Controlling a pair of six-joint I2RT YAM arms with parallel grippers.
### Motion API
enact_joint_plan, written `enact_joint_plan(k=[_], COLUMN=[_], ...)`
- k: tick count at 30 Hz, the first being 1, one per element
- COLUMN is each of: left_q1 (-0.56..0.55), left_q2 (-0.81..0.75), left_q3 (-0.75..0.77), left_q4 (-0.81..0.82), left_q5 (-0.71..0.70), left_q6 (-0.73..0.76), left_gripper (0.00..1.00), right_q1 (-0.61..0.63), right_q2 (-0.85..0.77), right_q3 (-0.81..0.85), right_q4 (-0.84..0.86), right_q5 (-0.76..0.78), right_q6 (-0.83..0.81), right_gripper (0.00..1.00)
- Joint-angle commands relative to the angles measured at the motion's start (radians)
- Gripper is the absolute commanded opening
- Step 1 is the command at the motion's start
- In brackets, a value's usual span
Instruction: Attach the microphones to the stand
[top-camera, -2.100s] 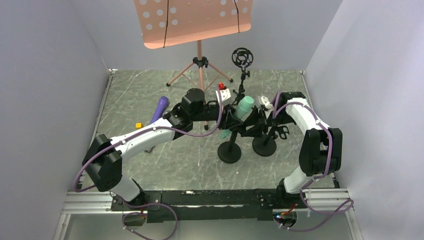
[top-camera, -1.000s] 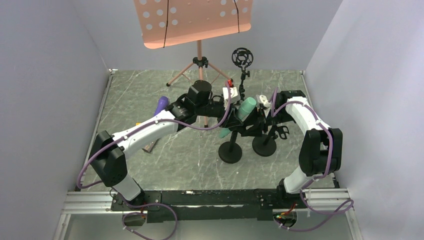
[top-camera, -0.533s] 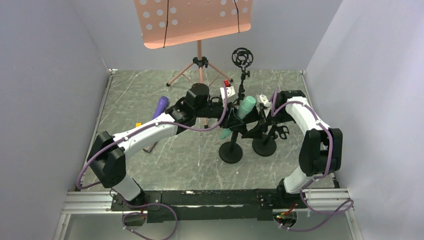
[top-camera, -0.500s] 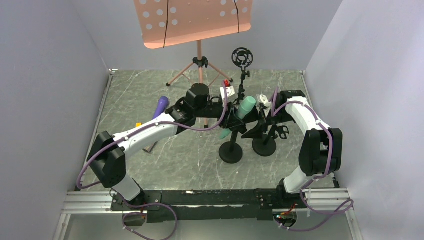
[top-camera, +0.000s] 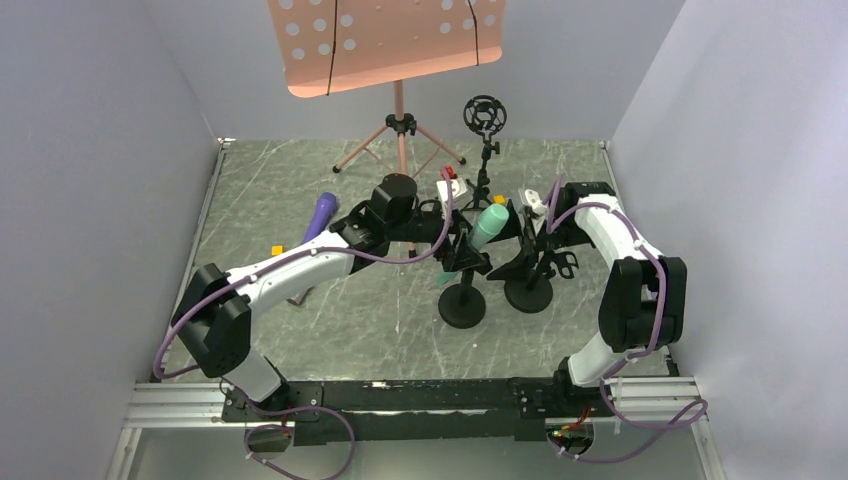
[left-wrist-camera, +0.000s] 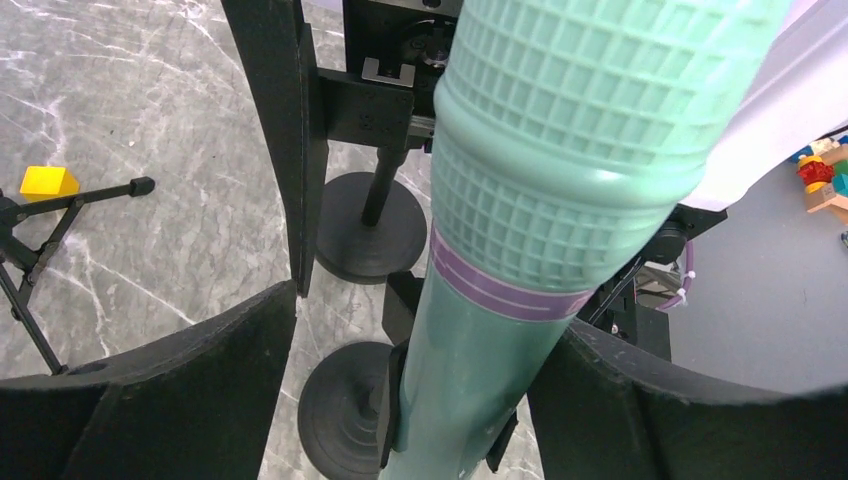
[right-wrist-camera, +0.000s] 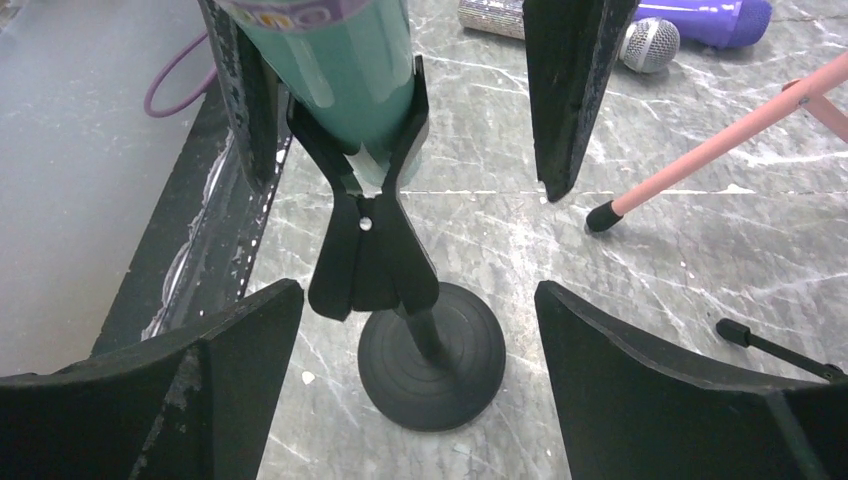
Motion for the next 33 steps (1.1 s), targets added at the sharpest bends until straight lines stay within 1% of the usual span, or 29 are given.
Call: enact_joint_plan(k=[1, 7, 9, 19, 26, 33], left_q1=[0.012, 0.021, 0.023, 0.027, 0.017, -0.017], left_q2=[-0.060, -0.084, -0.094, -0.123, -0.108, -0.091], left_q3=[-0.002, -0.022, -0.030, -0.054, -0.012, 0.035], left_q4=[0.051, 0.099, 0.114, 0.180, 0.137, 0.053], left_q5=[-0.013, 0.015, 0.028, 0.077, 0.093, 0.081], left_q6=[-0.013, -0.039, -0.044, -0.068, -0.039, 0.046], left_gripper=[0.84, 0.90, 0.91, 0.93, 0.92, 0.91], right_q1=[-0.018, -0.027, -0.027, -0.014, 0.007, 0.011], right_q2=[-0.017, -0.011, -0.011, -0.014, -0.013, -0.011], right_q3=[-0.009, -0.019, -0.029, -0.041, -0.046, -0.050], right_q4=[-0.012, -0.014, -0.013, -0.014, -0.014, -0.014], right_q5=[-0.034, -0.032, -0.036, -0.052, -0.058, -0.061], right_q6=[-0.054, -0.068, -0.082, -0.091, -0.094, -0.096], right_gripper=[0.93, 0.97, 0.99, 1.00, 0.98, 0.98])
